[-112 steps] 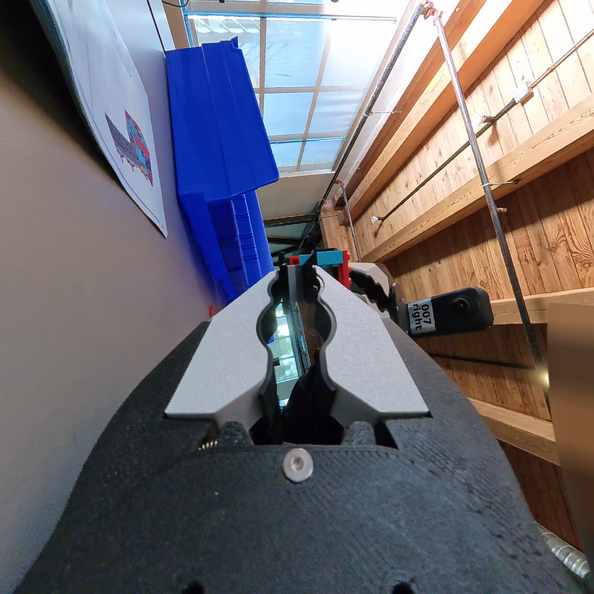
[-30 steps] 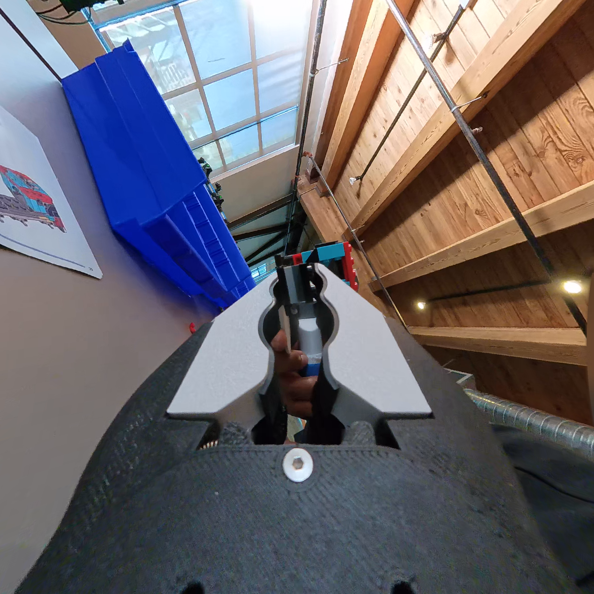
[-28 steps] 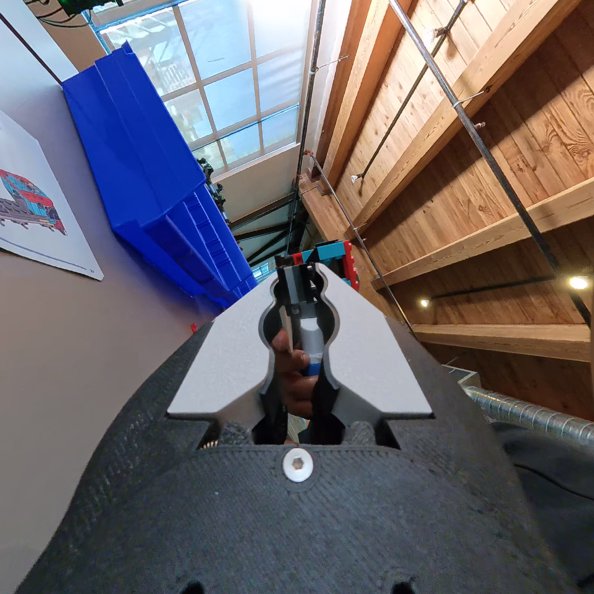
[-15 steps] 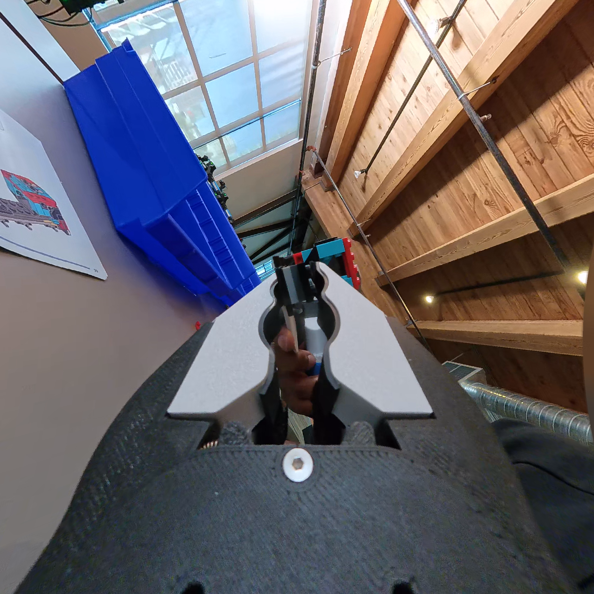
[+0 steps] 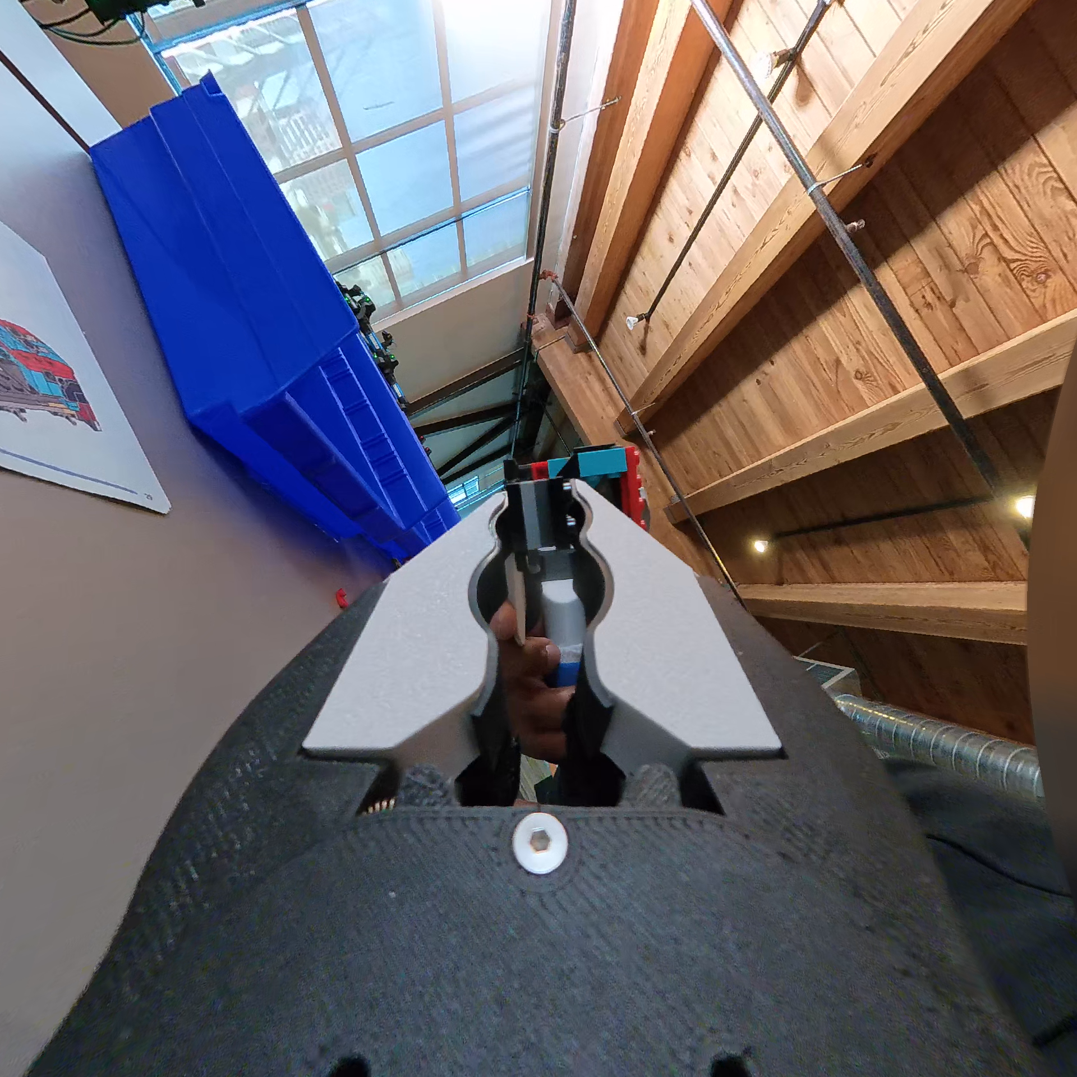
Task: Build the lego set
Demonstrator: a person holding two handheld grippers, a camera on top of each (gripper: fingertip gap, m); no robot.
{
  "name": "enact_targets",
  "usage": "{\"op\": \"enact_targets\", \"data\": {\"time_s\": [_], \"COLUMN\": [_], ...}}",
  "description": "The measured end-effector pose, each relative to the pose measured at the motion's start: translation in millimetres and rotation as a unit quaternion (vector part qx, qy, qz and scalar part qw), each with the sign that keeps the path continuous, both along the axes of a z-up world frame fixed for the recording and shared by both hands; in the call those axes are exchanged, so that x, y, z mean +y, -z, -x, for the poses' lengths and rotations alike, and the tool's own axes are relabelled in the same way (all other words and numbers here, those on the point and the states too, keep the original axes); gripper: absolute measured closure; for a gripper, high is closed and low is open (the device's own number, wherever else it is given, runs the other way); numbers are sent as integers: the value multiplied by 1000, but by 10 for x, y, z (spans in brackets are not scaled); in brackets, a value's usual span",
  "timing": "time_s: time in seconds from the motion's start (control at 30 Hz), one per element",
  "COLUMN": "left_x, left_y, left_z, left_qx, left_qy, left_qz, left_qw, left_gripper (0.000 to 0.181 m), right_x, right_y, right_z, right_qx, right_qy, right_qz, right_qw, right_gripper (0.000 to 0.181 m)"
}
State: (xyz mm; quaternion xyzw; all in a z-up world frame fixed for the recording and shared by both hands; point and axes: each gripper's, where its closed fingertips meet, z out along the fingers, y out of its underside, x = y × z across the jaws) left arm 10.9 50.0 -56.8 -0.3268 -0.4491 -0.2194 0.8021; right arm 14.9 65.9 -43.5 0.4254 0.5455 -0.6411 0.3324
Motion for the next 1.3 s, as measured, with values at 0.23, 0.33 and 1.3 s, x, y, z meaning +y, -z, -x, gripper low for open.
{"op": "enact_targets", "data": {"time_s": [0.23, 0.33, 1.3], "left_x": [8, 8, -12], "left_y": [12, 5, 30], "left_z": [3, -1, 10], "left_qx": [1, 4, 2], "left_qy": [-2, -3, -2], "left_qz": [7, 7, -1], "left_qw": [1000, 1000, 1000], "left_gripper": [165, 165, 165], "right_x": [11, 10, -9], "right_y": [10, 1, 37], "right_z": [16, 18, 15], "right_qx": [-2, 2, 20], "right_qy": [10, 16, 28], "right_qz": [7, 8, -10], "right_qw": [1000, 1000, 999], "right_gripper": [134, 134, 137]}}
